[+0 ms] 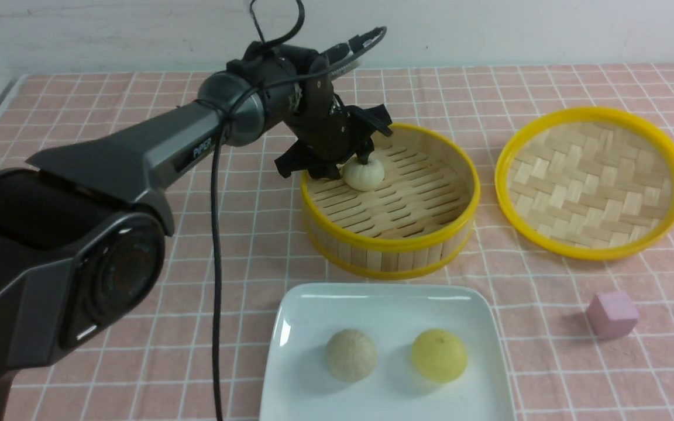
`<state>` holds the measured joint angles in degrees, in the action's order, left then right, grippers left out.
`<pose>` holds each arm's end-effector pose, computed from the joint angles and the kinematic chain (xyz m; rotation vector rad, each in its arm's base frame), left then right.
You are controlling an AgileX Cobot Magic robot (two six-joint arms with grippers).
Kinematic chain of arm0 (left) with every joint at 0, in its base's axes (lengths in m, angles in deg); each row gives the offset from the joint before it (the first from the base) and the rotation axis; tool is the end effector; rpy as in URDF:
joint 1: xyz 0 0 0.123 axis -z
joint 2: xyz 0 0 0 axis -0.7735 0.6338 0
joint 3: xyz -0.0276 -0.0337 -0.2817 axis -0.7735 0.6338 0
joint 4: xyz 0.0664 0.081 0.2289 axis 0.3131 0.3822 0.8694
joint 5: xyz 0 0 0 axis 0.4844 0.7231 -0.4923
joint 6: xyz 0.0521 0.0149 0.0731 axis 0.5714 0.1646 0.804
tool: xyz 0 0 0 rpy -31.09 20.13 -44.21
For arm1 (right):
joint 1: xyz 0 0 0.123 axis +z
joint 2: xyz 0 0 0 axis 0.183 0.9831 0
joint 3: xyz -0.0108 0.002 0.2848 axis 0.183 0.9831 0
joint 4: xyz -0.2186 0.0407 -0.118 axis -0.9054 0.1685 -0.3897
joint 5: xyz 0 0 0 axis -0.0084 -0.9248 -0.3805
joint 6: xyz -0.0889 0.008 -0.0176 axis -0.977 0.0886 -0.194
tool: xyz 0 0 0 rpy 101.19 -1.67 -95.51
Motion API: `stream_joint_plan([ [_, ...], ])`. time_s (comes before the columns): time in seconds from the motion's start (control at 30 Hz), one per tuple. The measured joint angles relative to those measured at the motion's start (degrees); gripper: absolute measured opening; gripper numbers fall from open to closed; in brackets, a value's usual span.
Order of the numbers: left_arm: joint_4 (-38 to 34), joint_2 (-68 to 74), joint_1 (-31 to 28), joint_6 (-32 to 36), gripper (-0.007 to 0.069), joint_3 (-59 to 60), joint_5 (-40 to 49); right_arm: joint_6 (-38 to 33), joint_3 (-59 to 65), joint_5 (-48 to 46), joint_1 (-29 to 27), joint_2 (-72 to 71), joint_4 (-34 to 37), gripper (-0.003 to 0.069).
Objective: Put the steamed buns into the plate on the pink tablecloth.
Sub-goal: 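Reach into the bamboo steamer and grasp a bun with the left gripper, then carry the bun from the bamboo steamer to the plate with the left gripper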
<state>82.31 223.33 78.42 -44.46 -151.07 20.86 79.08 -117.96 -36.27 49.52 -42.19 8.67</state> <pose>0.4678 -0.2495 0.1958 -0.3814 2.5510 -0.5558 0.0995 0.0564 0.2992 -0.6227 2.2525 0.1226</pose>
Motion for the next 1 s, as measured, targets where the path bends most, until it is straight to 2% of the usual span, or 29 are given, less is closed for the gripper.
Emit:
stream_joint_plan([
  [0.1, -0.07, 0.07, 0.00, -0.06, 0.0248, -0.18, 0.54, 0.00, 0.00, 0.00, 0.00, 0.00, 0.19, 0.0057],
  [0.2, -0.53, -0.39, 0.00, 1.32, 0.0094, -0.37, 2.16, 0.00, 0.00, 0.00, 0.00, 0.00, 0.49, 0.0061],
  [0.27, -1.52, -1.56, -0.06, 3.41, 0.0038, -0.37, 3.70, 0.00, 0.00, 0.00, 0.00, 0.00, 0.60, 0.0064],
  [0.43, -6.52, -8.34, -0.01, 10.33, 0.0026, -0.12, 7.65, 0.00, 0.00, 0.00, 0.00, 0.00, 0.67, 0.0071],
  [0.6, -8.03, -18.85, -0.01, 18.23, 0.0026, -0.12, 12.11, 0.00, 0.00, 0.00, 0.00, 0.00, 0.94, 0.0077],
  [0.63, -7.97, -19.80, -0.01, 18.56, 0.0026, -0.12, 12.44, 0.00, 0.00, 0.00, 0.00, 0.00, 0.94, 0.0077],
  [0.67, -7.27, -23.60, -0.01, 21.46, 0.0026, -0.17, 16.04, 0.00, 0.00, 0.00, 0.00, 0.00, 1.07, 0.0080],
  [0.83, -3.22, -32.56, -0.01, 25.59, 0.0026, 0.31, 28.43, 0.00, 0.00, 0.00, 0.00, 0.00, 1.13, 0.0085],
  [1.0, -1.48, -40.08, 0.13, 26.14, 0.0026, 11.11, 30.48, 0.00, 0.05, -0.06, 0.00, 0.00, 1.31, 0.0087],
])
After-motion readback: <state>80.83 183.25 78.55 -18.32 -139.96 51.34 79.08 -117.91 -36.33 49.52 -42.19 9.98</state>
